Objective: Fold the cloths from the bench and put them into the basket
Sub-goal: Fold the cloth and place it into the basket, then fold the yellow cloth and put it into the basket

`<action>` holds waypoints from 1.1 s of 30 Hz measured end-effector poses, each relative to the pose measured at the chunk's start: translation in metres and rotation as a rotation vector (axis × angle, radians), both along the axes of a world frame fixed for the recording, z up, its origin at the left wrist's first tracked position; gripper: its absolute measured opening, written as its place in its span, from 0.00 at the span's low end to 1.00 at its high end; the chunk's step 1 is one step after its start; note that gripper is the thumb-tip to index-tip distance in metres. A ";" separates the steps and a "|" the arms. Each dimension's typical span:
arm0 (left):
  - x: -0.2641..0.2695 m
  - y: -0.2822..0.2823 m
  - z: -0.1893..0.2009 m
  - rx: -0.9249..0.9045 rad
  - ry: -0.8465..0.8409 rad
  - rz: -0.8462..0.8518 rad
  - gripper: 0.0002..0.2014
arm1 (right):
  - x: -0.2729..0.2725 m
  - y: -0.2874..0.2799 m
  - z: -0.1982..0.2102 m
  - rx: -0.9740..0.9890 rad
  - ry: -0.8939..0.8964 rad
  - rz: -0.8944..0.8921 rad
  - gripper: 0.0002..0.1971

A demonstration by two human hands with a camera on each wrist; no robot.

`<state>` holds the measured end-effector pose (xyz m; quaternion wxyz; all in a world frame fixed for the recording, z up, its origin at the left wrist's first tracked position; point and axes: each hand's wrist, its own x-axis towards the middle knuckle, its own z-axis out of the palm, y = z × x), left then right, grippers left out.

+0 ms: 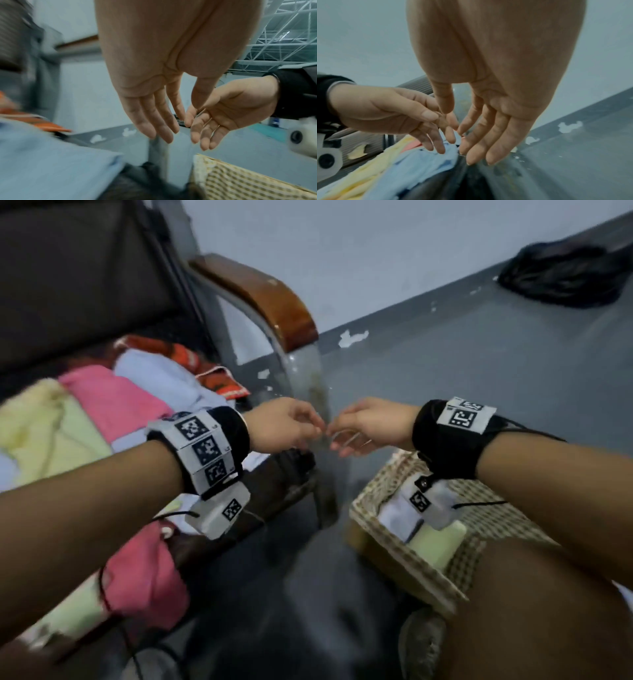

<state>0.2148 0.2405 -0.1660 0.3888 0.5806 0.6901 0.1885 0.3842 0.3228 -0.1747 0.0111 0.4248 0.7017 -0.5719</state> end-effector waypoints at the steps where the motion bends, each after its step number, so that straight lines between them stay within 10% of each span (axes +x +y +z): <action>1: -0.021 -0.020 0.007 0.022 0.062 0.025 0.09 | -0.023 -0.010 0.007 0.011 0.006 0.039 0.12; 8: -0.149 -0.151 0.004 0.021 0.566 0.199 0.17 | -0.169 -0.094 0.023 0.081 0.003 0.319 0.13; 16: -0.211 -0.219 -0.054 -0.015 0.641 0.624 0.33 | -0.248 -0.145 -0.011 0.326 -0.048 0.530 0.14; 21: -0.225 -0.212 -0.052 -0.017 0.776 0.729 0.13 | -0.264 -0.149 -0.027 0.326 0.006 0.484 0.19; 28: -0.218 -0.192 -0.029 0.459 0.256 0.903 0.07 | -0.279 -0.152 -0.018 0.441 0.142 0.530 0.30; 32: -0.208 -0.191 -0.011 0.595 -0.154 0.829 0.07 | -0.284 -0.155 -0.017 0.453 0.329 0.545 0.02; 33: -0.210 -0.192 -0.009 0.614 -0.206 0.804 0.08 | -0.284 -0.152 -0.014 0.470 0.352 0.492 0.08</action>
